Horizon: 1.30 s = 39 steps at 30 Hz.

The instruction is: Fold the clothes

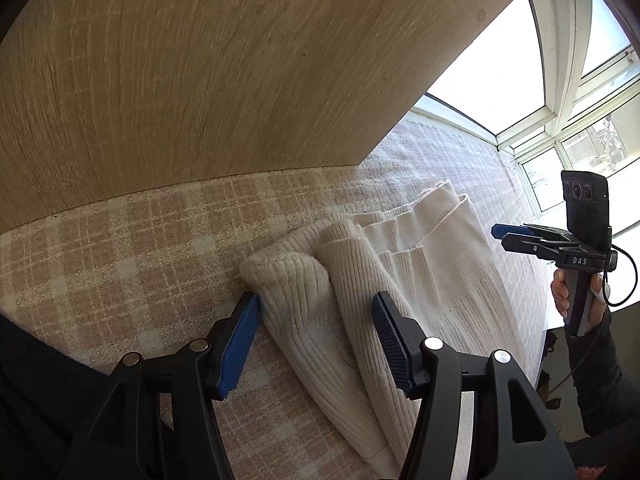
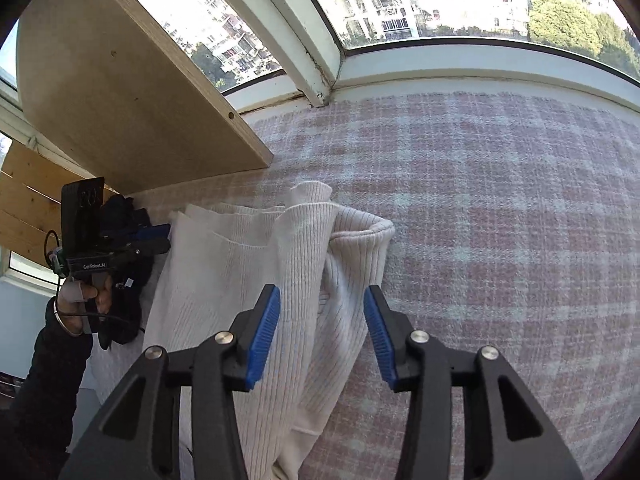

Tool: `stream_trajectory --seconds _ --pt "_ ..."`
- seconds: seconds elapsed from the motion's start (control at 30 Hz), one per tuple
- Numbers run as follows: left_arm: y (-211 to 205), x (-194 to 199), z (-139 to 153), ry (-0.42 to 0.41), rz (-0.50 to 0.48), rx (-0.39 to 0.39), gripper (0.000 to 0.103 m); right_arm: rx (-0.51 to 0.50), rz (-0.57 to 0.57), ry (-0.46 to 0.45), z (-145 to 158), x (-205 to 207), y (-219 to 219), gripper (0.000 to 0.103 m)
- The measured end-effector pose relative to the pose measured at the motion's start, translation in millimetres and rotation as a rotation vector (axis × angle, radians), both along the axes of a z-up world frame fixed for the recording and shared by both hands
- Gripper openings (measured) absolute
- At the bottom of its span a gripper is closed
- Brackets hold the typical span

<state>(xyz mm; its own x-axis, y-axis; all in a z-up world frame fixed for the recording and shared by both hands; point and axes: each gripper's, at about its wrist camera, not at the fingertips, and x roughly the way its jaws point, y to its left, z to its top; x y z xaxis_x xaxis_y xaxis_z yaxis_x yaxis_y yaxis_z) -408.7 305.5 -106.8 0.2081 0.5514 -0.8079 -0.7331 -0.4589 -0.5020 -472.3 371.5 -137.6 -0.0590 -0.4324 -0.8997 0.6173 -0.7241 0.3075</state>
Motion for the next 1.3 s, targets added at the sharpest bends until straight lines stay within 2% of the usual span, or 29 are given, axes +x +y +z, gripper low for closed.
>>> stream_trajectory --seconds 0.07,0.2,0.3,0.37,0.63,0.83,1.0,1.1,1.13,1.17,1.3 --pt "9.9 2.3 -1.0 -0.004 -0.004 -0.006 0.058 0.024 0.009 0.014 -0.7 1.1 -5.8 0.043" --pt "22.7 14.5 1.3 0.045 -0.058 -0.033 0.057 0.071 0.026 0.042 -2.2 3.3 -17.5 0.043" --pt "24.9 19.8 3.3 0.068 -0.091 -0.033 0.047 0.106 0.039 0.064 -3.3 5.0 -26.2 0.043" --pt "23.9 19.5 3.5 0.066 -0.092 -0.030 0.046 0.130 0.048 0.078 -4.1 6.1 -32.1 0.043" --pt "19.5 15.1 2.4 0.056 -0.094 -0.024 0.044 0.005 -0.008 -0.071 -13.4 -19.1 -23.6 0.044" --pt "19.2 14.5 1.3 0.060 -0.105 -0.031 0.044 -0.103 -0.045 -0.128 -3.1 -14.8 -16.2 0.044" --pt "16.8 13.0 1.2 0.053 -0.105 -0.031 0.044 0.153 0.057 0.098 -3.7 3.0 -45.0 0.044" --pt "14.9 12.0 1.0 0.048 -0.104 -0.030 0.044 0.199 0.048 0.102 -10.4 -3.2 -41.5 0.049" --pt "15.0 12.2 1.1 0.050 -0.106 -0.031 0.044 0.209 0.042 0.112 -11.2 -6.5 -39.3 0.057" --pt "15.0 12.4 1.2 0.052 -0.108 -0.032 0.044 0.213 0.038 0.112 -12.5 -9.9 -37.4 0.061" --pt "16.1 14.0 1.4 0.066 -0.124 -0.036 0.044 0.156 0.033 0.054 -18.6 -22.0 -31.5 0.061"
